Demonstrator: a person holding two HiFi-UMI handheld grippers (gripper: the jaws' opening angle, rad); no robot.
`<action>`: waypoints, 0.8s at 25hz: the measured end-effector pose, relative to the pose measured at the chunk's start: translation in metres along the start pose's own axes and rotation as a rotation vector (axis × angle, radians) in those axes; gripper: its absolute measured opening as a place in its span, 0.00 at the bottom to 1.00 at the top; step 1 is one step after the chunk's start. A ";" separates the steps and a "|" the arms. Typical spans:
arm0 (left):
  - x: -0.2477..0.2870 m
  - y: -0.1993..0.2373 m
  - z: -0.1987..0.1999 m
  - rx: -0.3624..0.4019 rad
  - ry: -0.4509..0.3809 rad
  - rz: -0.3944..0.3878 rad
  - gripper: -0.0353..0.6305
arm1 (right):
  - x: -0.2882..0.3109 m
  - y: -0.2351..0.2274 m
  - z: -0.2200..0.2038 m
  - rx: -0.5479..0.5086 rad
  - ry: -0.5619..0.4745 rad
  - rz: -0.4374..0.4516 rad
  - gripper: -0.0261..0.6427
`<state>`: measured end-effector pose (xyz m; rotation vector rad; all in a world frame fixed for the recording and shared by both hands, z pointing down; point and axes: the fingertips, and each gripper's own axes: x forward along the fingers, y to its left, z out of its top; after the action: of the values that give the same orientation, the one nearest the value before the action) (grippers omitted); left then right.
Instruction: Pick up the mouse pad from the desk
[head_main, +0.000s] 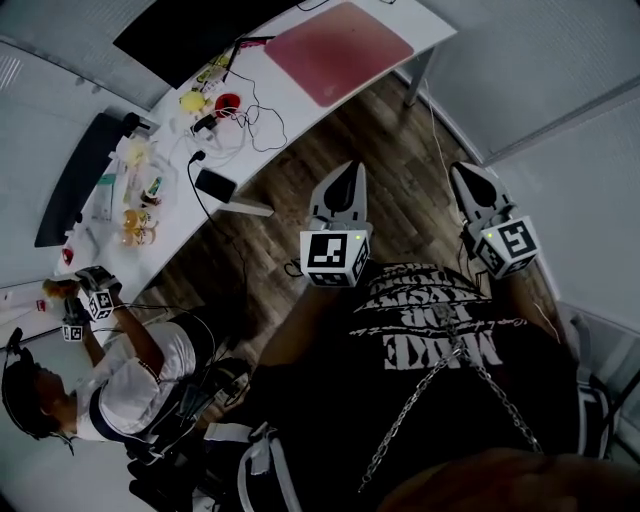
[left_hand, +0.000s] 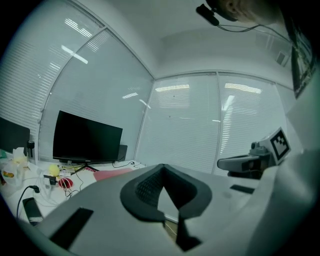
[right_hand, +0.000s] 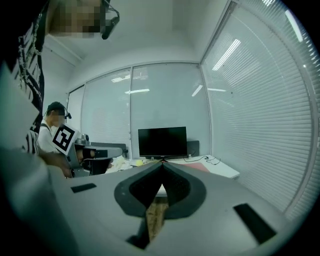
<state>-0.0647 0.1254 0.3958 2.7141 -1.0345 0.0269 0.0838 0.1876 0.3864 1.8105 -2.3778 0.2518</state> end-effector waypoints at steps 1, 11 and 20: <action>0.002 0.007 0.003 -0.004 -0.005 -0.005 0.06 | 0.007 0.004 0.005 -0.011 -0.008 0.002 0.03; 0.014 0.031 0.018 -0.032 -0.049 -0.070 0.06 | 0.032 0.024 0.030 -0.088 -0.007 -0.015 0.03; 0.018 0.058 0.021 -0.072 -0.059 -0.009 0.06 | 0.064 0.029 0.037 -0.112 -0.007 0.060 0.03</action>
<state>-0.0910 0.0674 0.3900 2.6695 -1.0190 -0.0913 0.0388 0.1267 0.3630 1.6956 -2.4022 0.1164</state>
